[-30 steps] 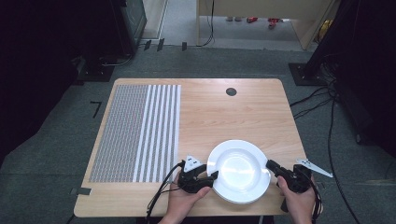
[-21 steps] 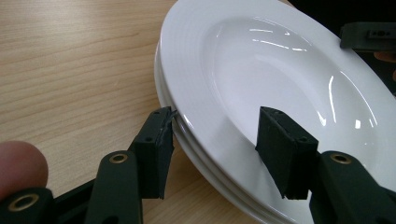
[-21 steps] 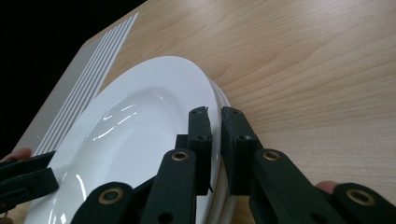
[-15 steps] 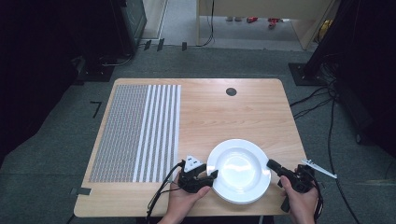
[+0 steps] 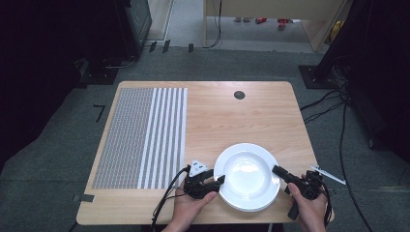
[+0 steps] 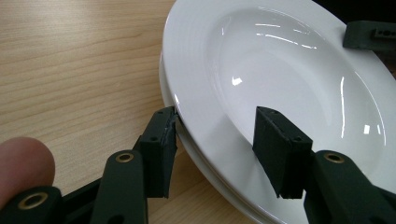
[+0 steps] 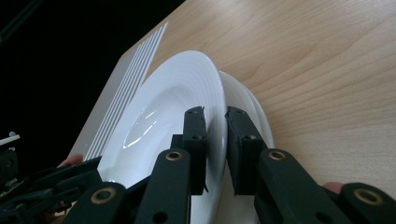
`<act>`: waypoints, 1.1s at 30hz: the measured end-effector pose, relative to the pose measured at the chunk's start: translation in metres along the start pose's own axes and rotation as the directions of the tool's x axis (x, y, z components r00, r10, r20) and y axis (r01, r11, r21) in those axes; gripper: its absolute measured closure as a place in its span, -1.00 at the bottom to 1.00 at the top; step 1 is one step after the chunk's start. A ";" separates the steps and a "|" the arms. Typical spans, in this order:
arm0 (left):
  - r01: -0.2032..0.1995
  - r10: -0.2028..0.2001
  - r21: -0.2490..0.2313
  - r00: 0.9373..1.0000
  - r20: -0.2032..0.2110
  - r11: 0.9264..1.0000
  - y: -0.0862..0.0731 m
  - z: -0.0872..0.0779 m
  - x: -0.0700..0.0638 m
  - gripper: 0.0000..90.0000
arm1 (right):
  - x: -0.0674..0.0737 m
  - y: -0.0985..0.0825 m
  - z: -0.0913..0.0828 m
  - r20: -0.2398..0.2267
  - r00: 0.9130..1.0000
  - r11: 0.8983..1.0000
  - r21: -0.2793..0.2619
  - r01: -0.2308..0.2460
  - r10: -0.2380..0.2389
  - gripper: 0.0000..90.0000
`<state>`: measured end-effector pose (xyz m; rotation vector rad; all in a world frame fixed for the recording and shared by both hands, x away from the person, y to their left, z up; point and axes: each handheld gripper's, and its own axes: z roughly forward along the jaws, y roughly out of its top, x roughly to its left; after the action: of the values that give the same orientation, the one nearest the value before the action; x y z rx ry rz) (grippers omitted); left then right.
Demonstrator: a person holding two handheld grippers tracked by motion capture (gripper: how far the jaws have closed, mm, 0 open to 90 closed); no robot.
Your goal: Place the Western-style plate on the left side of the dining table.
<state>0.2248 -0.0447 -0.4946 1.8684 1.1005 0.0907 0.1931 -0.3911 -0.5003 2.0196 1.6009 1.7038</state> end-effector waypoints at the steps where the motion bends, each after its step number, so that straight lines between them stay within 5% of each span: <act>1: 0.001 -0.001 0.000 1.000 0.000 1.000 0.000 0.000 0.000 0.11 | 0.000 0.000 0.000 0.000 1.000 1.000 0.000 0.000 0.000 0.78; 19: 0.014 -0.014 -0.009 1.000 0.005 1.000 0.000 0.001 0.001 0.12 | -0.001 0.001 0.013 -0.044 0.998 0.997 -0.068 0.042 -0.045 0.77; 33: 0.041 -0.041 -0.066 0.999 0.003 0.997 -0.001 -0.003 0.003 0.30 | -0.001 0.002 0.024 -0.024 0.997 0.995 -0.069 0.072 -0.074 0.71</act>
<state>0.2240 -0.0401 -0.4945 1.7862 1.1207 0.1004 0.2122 -0.3801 -0.5097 1.8917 1.5811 1.7419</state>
